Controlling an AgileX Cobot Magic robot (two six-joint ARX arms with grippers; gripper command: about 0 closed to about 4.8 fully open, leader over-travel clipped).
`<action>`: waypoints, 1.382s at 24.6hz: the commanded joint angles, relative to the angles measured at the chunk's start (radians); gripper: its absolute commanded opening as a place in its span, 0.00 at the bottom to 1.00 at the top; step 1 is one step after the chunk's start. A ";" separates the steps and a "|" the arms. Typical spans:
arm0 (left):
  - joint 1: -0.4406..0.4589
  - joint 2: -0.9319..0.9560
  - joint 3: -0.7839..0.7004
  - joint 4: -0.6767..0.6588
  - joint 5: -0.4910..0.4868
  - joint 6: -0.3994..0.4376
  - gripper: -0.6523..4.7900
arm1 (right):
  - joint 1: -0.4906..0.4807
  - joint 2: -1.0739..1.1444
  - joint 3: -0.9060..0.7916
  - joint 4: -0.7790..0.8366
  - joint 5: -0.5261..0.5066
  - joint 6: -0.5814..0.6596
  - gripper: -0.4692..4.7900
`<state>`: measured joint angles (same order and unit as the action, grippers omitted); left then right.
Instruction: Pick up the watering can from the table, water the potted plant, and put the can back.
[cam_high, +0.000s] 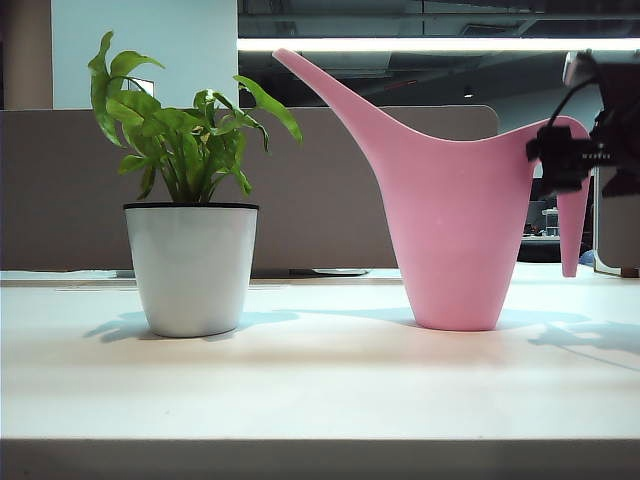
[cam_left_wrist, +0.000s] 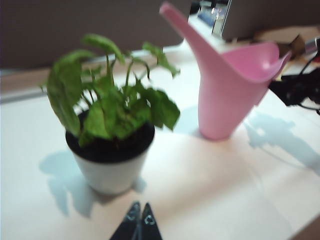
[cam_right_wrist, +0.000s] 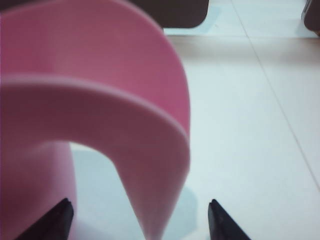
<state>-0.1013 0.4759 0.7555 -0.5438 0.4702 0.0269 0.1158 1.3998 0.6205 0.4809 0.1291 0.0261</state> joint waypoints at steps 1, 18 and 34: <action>-0.021 -0.002 0.015 -0.041 0.002 0.053 0.11 | -0.010 0.025 0.007 0.065 0.010 0.000 0.79; -0.024 -0.001 0.014 -0.047 -0.006 0.078 0.11 | -0.074 0.086 0.008 0.205 -0.132 -0.125 0.44; -0.024 -0.001 0.014 -0.047 -0.006 0.078 0.11 | -0.074 0.086 0.008 0.291 -0.128 -0.124 0.36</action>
<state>-0.1238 0.4759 0.7628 -0.5961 0.4633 0.1013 0.0433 1.4906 0.6197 0.6979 -0.0101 -0.0914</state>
